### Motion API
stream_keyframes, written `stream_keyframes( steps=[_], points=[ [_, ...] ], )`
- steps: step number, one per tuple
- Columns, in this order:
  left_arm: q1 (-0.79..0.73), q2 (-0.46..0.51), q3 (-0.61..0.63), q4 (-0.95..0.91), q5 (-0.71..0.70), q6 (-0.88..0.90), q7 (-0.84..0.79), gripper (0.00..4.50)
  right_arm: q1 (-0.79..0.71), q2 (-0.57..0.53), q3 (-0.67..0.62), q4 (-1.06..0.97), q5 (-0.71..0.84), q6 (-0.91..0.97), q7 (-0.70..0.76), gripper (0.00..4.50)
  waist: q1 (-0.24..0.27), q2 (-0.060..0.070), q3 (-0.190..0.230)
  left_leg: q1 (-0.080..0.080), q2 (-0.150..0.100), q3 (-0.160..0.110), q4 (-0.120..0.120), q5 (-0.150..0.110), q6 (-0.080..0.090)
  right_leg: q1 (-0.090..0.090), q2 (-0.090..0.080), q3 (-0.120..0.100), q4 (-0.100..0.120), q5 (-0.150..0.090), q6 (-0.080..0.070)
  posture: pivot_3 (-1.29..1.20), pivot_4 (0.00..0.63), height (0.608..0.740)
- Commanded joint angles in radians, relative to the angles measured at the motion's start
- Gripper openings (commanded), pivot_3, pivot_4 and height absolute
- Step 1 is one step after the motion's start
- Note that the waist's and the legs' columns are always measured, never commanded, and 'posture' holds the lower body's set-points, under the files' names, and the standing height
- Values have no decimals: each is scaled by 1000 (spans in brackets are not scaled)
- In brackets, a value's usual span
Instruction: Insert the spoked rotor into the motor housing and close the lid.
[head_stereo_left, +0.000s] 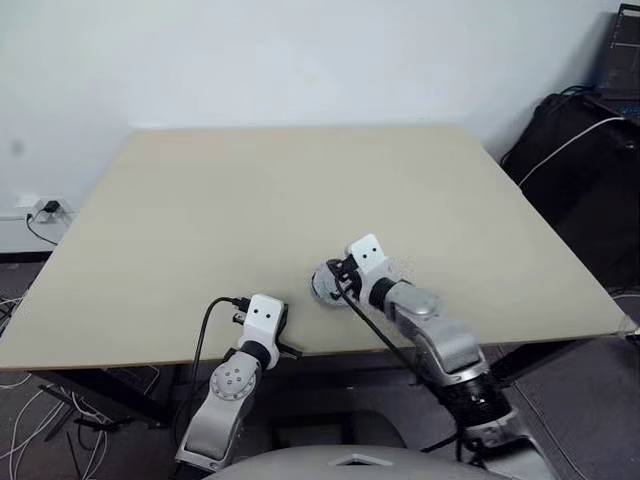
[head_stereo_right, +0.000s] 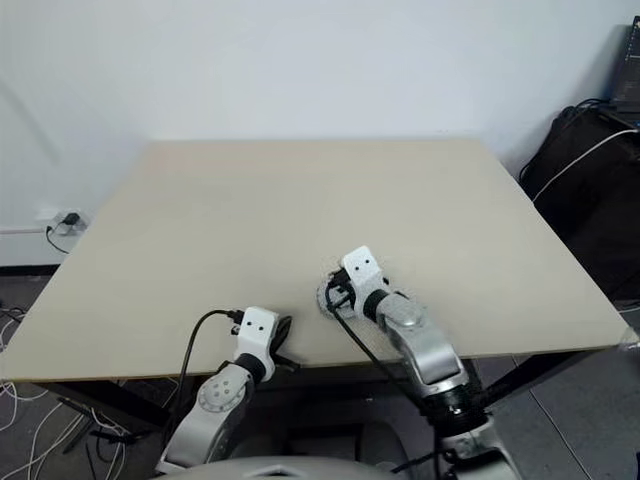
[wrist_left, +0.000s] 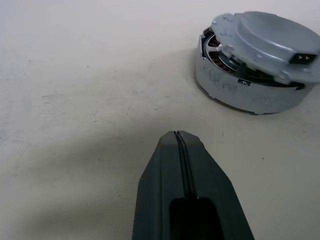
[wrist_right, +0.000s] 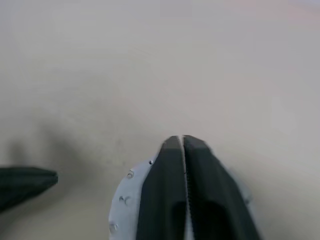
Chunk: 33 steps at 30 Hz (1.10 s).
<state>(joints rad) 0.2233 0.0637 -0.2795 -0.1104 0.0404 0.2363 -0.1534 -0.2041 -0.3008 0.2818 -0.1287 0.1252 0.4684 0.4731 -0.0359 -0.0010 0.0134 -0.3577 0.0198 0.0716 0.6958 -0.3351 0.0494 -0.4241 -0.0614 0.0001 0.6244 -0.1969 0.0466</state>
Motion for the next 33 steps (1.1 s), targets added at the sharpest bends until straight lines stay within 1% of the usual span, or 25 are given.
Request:
stream_keyframes(
  steps=[1,3,5,6,9,11,17,23,28,33],
  points=[
    [-9,-4,0,-19,5,-7,1,0,-2,-58,25,-25,-7,-103,116,1300,0,0,0,0,0,0,0,0,0,0,0,0,0,0,0,0,0,740],
    [-9,-4,0,-18,4,-8,1,0,2,-96,35,-9,-8,-136,172,1909,0,0,0,0,0,0,0,0,0,0,0,0,0,0,0,0,0,740],
    [-10,-4,1,-17,3,-8,0,0,0,-129,46,6,-7,-163,228,2654,1,0,0,1,0,0,0,0,0,0,0,0,0,0,0,0,0,740],
    [-10,-4,1,-17,3,-8,0,0,-2,-142,52,14,-6,-174,256,2912,1,0,0,1,0,0,1,0,0,0,0,0,0,0,0,0,0,740],
    [-10,-3,1,-17,3,-8,0,0,-10,-145,51,40,11,-180,299,3968,2,-1,0,1,0,0,1,0,0,1,0,0,0,0,0,0,0,740],
    [-9,-2,1,-18,4,-8,0,0,-18,-133,41,64,22,-181,312,4471,4,-1,0,1,0,0,1,0,0,2,0,0,0,0,0,0,0,740],
    [-6,1,5,-23,4,-6,0,0,-46,-95,18,136,18,-164,295,4471,11,-1,0,1,0,0,2,0,0,2,0,0,0,0,0,0,0,740],
    [0,2,6,-29,6,-4,3,0,-88,-34,-57,231,24,-97,204,4471,15,-1,0,1,0,0,2,0,0,2,0,0,1,0,0,0,0,740],
    [2,1,4,-31,6,-4,4,0,-100,-30,-63,263,-4,-72,172,4471,14,0,0,1,0,0,2,0,0,2,0,0,1,0,0,0,0,740],
    [1,-1,5,-29,5,-4,5,0,-99,-27,-61,278,-2,-61,183,4471,14,0,0,1,0,0,2,0,0,2,0,0,1,0,0,0,0,740]
  ],
)
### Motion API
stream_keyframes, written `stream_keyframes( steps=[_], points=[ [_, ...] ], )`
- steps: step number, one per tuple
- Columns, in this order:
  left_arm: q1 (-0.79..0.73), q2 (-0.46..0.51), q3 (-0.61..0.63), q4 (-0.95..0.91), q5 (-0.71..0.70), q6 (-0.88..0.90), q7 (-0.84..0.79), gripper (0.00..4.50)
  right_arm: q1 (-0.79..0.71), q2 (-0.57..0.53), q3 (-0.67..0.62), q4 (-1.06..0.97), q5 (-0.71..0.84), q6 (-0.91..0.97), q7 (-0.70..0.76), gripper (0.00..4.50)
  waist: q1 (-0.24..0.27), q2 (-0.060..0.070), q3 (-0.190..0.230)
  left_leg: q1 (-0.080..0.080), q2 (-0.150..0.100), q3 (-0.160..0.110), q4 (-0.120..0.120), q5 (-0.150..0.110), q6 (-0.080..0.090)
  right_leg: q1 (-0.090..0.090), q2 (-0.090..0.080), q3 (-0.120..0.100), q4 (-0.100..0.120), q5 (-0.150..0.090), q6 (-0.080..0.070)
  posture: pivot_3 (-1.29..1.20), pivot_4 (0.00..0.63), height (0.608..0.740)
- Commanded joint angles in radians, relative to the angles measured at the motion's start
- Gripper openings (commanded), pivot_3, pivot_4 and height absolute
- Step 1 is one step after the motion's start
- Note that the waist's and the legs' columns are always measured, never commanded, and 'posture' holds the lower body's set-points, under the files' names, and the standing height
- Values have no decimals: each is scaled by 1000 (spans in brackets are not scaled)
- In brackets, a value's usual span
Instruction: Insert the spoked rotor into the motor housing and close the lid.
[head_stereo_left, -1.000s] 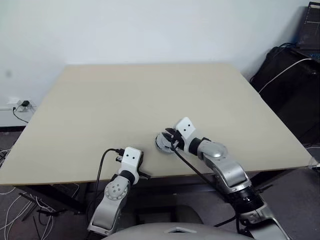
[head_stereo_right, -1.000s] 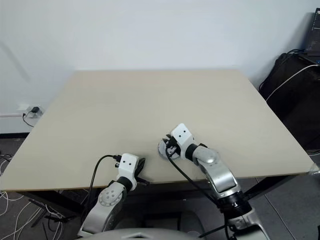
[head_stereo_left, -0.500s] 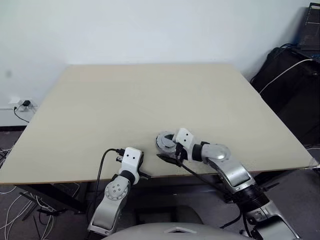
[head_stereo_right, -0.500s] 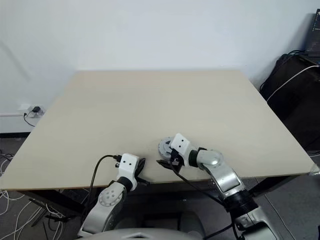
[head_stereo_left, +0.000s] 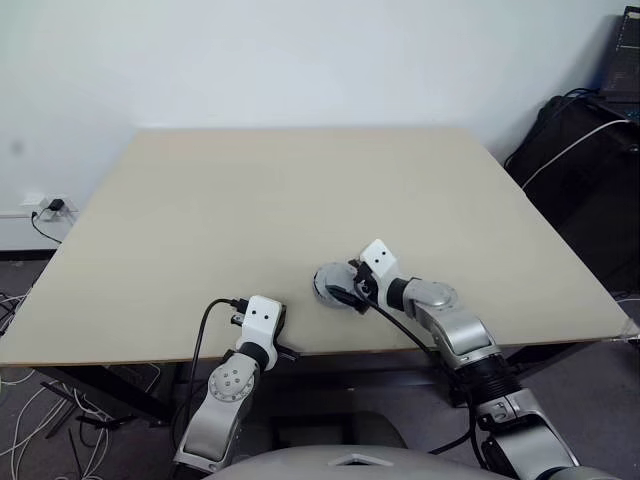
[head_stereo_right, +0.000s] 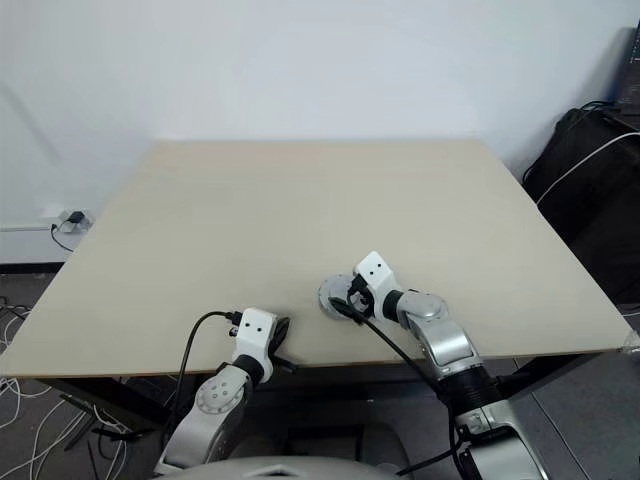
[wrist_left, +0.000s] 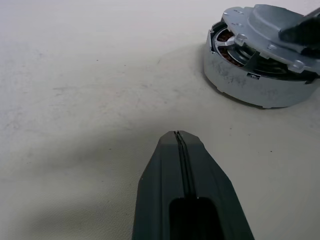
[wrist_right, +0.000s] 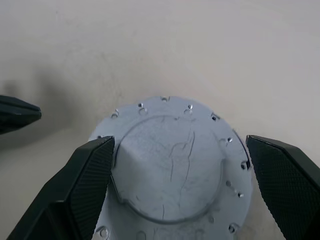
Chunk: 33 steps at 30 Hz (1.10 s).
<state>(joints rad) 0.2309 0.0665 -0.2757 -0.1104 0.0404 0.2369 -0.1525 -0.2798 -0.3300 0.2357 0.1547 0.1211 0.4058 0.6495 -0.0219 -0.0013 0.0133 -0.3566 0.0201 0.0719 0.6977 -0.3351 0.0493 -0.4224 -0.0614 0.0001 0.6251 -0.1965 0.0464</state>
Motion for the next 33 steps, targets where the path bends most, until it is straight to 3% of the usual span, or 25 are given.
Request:
stream_keyframes(
  steps=[1,12,17,26,33],
  points=[
    [-7,-4,1,-28,6,-5,5,0,-23,1,-14,-3,4,3,11,4471,0,0,0,0,0,0,0,0,0,0,0,0,0,0,0,0,0,740],
    [-6,-2,2,-32,7,-7,9,0,-33,10,-5,38,-4,20,33,4471,-1,0,0,0,0,0,0,0,0,0,0,0,0,0,0,0,0,740],
    [-6,-3,2,-31,6,-7,11,0,-34,14,-9,40,-5,18,30,3280,-2,0,0,0,0,0,0,0,0,0,0,0,0,0,0,0,0,740],
    [-9,-2,3,-30,6,-9,9,0,13,37,-83,-49,99,0,64,3270,-1,1,0,0,0,0,0,0,0,0,0,0,0,0,0,0,0,740],
    [-12,-2,-1,-27,5,-9,5,0,26,85,-102,-48,69,14,-68,3270,-2,1,0,0,0,0,0,0,0,0,0,0,0,0,0,0,0,740]
  ],
)
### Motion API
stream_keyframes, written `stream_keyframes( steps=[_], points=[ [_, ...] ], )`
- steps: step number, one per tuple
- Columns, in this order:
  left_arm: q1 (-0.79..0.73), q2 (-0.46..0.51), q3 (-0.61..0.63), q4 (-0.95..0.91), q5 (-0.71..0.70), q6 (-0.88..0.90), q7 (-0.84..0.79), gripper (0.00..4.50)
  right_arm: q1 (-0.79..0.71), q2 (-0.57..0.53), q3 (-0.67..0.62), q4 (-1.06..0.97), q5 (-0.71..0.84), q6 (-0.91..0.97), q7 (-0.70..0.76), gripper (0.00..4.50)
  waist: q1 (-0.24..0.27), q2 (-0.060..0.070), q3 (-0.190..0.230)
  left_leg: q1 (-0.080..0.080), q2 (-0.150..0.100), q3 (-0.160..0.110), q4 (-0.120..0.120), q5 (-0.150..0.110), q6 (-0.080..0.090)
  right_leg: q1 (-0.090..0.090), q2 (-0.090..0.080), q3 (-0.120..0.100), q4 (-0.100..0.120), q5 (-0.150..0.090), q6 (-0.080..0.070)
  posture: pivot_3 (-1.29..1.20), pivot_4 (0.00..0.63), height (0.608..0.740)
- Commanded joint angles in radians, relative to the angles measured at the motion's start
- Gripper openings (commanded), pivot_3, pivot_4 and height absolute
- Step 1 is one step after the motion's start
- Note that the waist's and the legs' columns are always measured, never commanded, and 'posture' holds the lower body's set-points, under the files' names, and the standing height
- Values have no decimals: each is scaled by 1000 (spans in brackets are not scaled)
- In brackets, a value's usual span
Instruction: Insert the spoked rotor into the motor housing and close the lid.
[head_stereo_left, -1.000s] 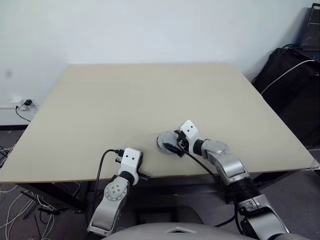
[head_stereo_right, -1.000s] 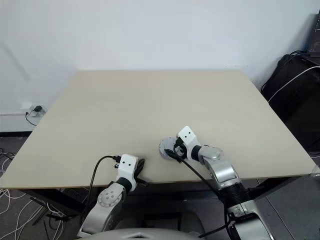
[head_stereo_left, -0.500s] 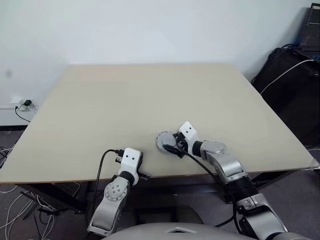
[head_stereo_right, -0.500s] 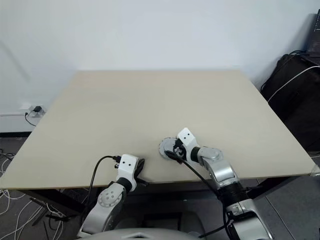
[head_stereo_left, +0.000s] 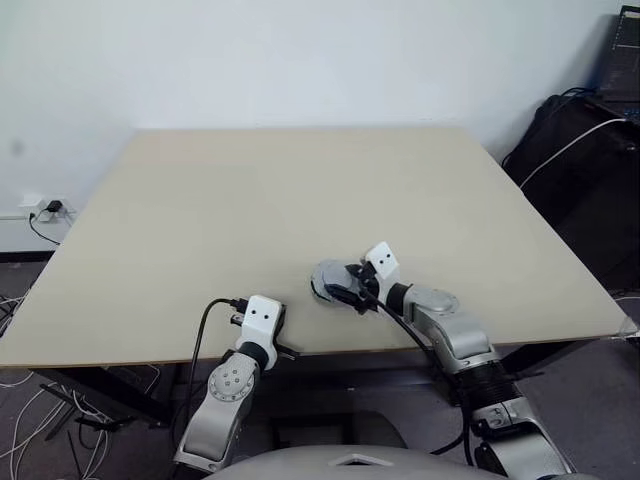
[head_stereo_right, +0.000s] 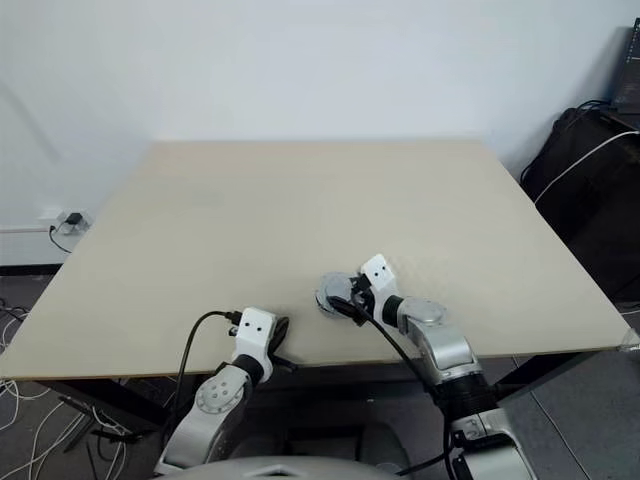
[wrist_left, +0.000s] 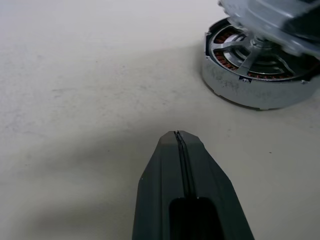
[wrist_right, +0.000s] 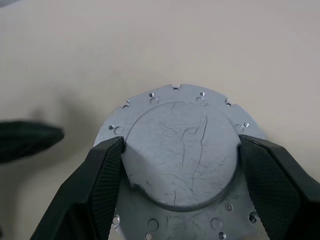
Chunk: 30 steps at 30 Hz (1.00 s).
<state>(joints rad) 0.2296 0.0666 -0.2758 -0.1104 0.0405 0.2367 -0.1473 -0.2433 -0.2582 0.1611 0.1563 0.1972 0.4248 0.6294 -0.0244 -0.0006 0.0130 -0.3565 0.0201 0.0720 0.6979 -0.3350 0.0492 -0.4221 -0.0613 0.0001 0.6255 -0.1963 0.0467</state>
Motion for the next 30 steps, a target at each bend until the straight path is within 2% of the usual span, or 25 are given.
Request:
stream_keyframes(
  steps=[1,6,15,20,30],
  points=[
    [-11,-3,-1,-27,5,-9,0,0,-10,21,-22,-52,-12,0,-63,3270,1,0,0,0,0,0,0,0,0,0,0,0,0,0,0,0,0,740],
    [-10,-4,1,-28,6,-8,3,0,-14,43,9,-54,-38,18,-97,3270,0,0,0,0,0,0,0,0,0,0,0,0,0,0,0,0,0,740],
    [-8,-6,3,-31,5,-10,11,0,-32,19,51,-41,-87,37,-83,3270,-3,1,0,0,0,0,0,0,0,0,0,0,0,0,0,0,0,740],
    [-9,-7,2,-28,3,-12,12,0,-37,3,83,-64,-141,108,-115,3270,-2,1,-1,0,0,0,0,0,0,0,0,0,0,0,0,0,0,740],
    [-10,-6,0,-23,2,-14,9,0,-39,28,68,-83,-136,140,-137,3270,-3,1,0,5,0,0,0,0,0,5,0,0,0,0,0,0,0,740]
  ],
)
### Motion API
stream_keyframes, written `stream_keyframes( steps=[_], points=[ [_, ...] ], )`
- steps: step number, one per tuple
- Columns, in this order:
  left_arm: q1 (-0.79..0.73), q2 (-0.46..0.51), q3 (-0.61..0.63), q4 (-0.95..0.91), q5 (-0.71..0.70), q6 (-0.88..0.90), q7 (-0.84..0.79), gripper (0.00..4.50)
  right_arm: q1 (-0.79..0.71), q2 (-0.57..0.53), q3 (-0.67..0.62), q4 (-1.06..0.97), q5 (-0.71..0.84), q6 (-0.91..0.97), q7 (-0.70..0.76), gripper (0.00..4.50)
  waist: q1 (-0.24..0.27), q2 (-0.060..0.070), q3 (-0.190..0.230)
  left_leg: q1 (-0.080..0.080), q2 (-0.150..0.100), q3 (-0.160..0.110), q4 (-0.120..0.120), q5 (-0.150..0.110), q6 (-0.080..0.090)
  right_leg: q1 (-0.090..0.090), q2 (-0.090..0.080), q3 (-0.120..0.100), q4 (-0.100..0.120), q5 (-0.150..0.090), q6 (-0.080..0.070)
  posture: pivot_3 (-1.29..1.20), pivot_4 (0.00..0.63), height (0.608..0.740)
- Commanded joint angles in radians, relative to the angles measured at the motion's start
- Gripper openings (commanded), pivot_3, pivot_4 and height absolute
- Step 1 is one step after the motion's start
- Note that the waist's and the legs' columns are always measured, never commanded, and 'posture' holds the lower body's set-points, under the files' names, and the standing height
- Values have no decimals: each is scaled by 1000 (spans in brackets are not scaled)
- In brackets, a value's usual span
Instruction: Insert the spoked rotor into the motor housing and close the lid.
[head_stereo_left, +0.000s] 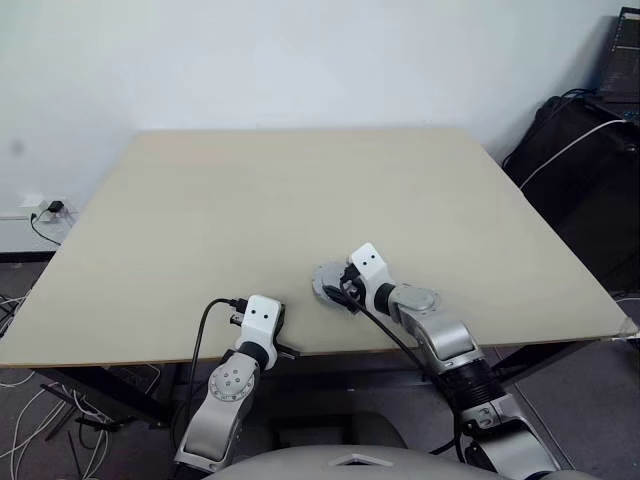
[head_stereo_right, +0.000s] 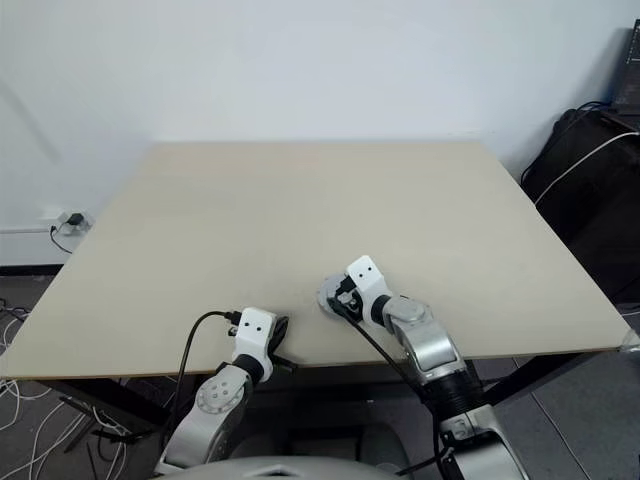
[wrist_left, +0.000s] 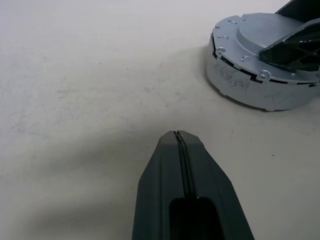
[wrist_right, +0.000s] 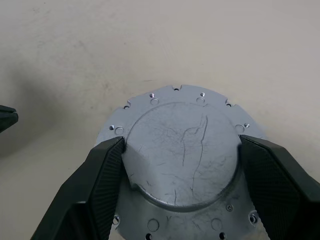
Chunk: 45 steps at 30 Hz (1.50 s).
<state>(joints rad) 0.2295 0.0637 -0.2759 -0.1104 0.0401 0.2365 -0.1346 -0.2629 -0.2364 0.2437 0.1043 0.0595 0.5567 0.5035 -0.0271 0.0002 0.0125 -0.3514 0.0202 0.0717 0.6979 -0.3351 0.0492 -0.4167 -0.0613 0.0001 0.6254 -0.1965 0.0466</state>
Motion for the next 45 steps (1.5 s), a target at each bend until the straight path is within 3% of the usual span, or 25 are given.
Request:
stream_keyframes(
  steps=[1,10,20,29,36,45],
  points=[
    [-9,-2,1,-23,3,-14,-3,0,-22,8,-15,-32,3,13,-13,3270,0,0,0,1,0,0,0,0,0,1,0,0,0,0,0,0,0,740],
    [-2,0,1,-27,3,-13,-3,0,-61,12,-4,-67,24,161,6,3270,0,0,0,4,1,0,0,0,0,3,0,0,0,0,0,0,0,740],
    [1,0,2,-28,4,-12,-2,0,-19,4,-2,-30,-8,-114,3,3270,-3,0,2,3,0,0,0,0,0,3,0,0,0,0,0,0,0,740],
    [1,1,-1,-32,4,-8,-4,0,-44,7,-6,-17,-8,21,-8,3270,-4,1,3,3,1,0,0,0,0,3,0,0,0,0,0,0,0,740],
    [3,-1,-1,-32,4,-8,-1,0,-42,21,-17,-6,-9,-20,-28,3270,-4,1,3,3,1,0,0,-1,0,2,0,0,0,0,0,0,0,740],
    [5,-1,-3,-36,5,-7,-1,0,-65,-1,12,-17,-15,84,-5,3270,-3,2,4,2,1,0,0,-1,1,2,0,0,0,-1,0,0,0,740]
  ],
)
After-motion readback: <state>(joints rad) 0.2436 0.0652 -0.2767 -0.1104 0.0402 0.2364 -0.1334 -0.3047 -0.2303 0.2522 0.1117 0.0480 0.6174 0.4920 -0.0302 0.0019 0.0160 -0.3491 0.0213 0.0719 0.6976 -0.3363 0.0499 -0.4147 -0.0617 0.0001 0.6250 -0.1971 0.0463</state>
